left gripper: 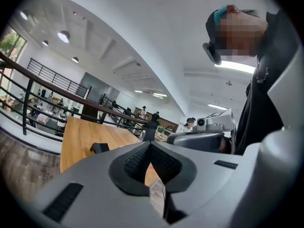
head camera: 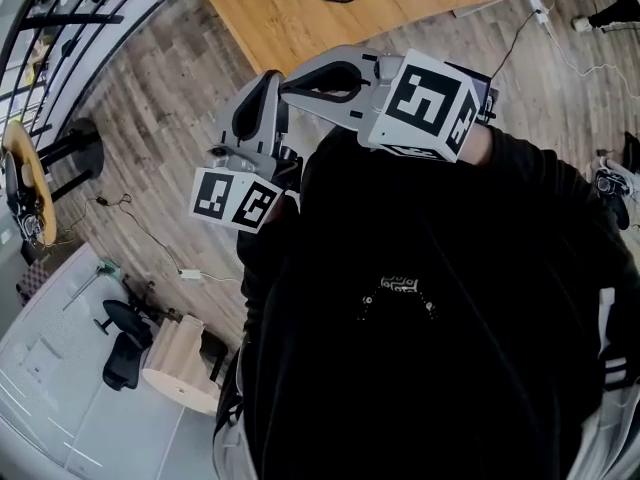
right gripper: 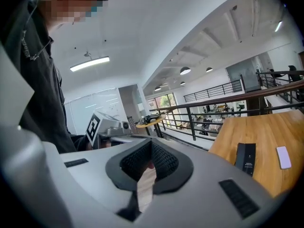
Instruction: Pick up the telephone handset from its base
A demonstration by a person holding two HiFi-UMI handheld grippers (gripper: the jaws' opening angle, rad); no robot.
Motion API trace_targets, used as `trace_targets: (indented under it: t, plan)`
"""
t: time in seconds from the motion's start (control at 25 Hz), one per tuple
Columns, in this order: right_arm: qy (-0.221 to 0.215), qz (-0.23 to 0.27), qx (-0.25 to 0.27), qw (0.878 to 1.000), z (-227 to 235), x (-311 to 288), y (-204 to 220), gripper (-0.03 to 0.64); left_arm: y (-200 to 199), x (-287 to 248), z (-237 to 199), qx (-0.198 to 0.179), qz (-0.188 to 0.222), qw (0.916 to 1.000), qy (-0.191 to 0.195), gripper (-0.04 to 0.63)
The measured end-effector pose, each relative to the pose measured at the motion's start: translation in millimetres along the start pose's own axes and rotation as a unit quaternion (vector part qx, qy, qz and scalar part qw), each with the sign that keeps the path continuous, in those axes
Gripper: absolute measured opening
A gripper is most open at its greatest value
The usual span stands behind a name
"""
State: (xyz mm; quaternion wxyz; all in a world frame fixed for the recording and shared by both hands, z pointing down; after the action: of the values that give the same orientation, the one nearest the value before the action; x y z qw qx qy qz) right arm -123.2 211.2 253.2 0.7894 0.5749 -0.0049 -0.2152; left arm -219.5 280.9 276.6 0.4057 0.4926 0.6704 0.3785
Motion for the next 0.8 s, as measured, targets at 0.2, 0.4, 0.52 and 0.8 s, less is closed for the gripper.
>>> trace_targets:
  t: [0.2, 0.4, 0.52, 0.8]
  plan:
    - [0.005, -0.007, -0.020, 1.000, 15.0, -23.2, -6.8, 0.018, 5.7, -1.6, -28.2, 0.043, -0.011, 0.9990, 0.001, -0.002]
    - [0.010, -0.004, -0.028, 1.000, 26.0, -23.5, -11.8, 0.018, 4.8, -11.9, -33.6, 0.055, -0.020, 0.9983, 0.008, -0.002]
    - [0.003, -0.003, -0.036, 0.999, 33.9, -20.7, -11.7, 0.018, 5.3, -21.8, -31.9, 0.057, -0.025, 0.9980, 0.010, -0.002]
    - [-0.017, 0.010, -0.037, 0.999, 72.3, -17.6, -25.2, 0.018, -2.0, -44.6, -33.8, 0.059, -0.022, 0.9978, -0.021, -0.002]
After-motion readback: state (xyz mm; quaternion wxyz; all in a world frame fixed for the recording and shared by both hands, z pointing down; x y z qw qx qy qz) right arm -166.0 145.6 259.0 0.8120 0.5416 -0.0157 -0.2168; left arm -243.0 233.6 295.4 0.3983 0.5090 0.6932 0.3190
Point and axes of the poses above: the fingertips, and each gripper's own axes: x backward along the fingers, z to its right, y out of its underside, the point moved 7 cm from there along x, backward along the fingers, and after that the axes turned 1 degree about -x, right-handed, at the moved point
